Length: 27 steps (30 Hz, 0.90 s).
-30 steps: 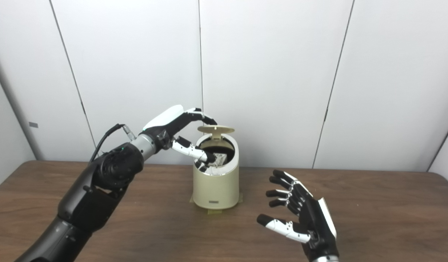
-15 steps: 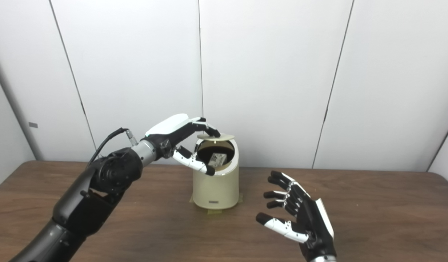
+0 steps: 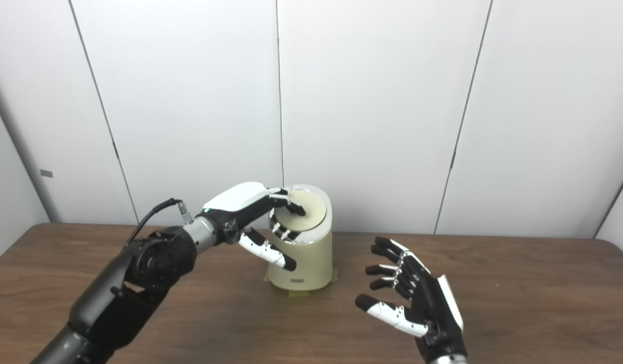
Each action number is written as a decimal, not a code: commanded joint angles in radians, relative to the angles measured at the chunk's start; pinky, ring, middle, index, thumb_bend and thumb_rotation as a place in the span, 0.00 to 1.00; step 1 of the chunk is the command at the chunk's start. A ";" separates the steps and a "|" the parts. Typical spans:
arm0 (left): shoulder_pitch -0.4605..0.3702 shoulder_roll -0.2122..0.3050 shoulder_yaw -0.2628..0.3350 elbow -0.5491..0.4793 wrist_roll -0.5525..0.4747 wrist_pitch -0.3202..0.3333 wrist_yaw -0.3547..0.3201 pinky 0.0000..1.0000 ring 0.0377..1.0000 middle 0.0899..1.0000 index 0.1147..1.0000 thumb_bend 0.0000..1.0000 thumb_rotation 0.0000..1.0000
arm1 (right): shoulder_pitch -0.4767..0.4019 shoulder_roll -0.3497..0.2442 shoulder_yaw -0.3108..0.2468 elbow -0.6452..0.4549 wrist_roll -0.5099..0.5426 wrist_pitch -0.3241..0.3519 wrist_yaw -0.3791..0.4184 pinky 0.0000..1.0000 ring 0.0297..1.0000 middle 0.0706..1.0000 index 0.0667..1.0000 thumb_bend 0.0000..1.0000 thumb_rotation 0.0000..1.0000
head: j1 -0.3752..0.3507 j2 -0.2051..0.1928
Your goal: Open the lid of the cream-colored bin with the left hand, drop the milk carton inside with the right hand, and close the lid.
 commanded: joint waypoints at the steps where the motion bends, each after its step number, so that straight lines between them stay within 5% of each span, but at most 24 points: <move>1: -0.041 0.018 -0.014 -0.011 0.035 -0.018 -0.004 1.00 0.96 0.80 0.77 1.00 0.42 | -0.029 0.006 0.004 -0.041 0.000 -0.013 -0.007 0.55 0.65 0.77 0.77 0.77 0.35 | -0.001 0.003; 11: -0.015 0.017 -0.050 -0.014 0.118 -0.042 -0.018 1.00 1.00 0.80 0.79 1.00 0.40 | -0.027 0.013 0.006 -0.064 -0.003 0.004 -0.009 0.55 0.65 0.77 0.77 0.78 0.36 | -0.004 0.012; 16: -0.029 0.049 -0.165 -0.052 0.350 -0.027 -0.073 1.00 1.00 0.81 0.79 1.00 0.47 | -0.027 0.009 0.005 -0.072 -0.009 0.011 -0.010 0.54 0.65 0.77 0.77 0.78 0.36 | -0.005 0.019; 22: -0.021 0.050 -0.167 -0.089 0.398 -0.020 -0.096 1.00 1.00 0.78 0.75 1.00 0.48 | -0.028 0.007 0.002 -0.069 -0.005 0.012 -0.011 0.55 0.66 0.78 0.78 0.78 0.37 | -0.005 0.019; 27: 0.034 0.024 -0.075 -0.128 0.363 -0.036 0.070 1.00 0.97 0.75 0.75 1.00 0.43 | -0.029 0.004 0.000 -0.063 -0.004 0.008 -0.011 0.55 0.66 0.78 0.77 0.77 0.36 | -0.004 0.018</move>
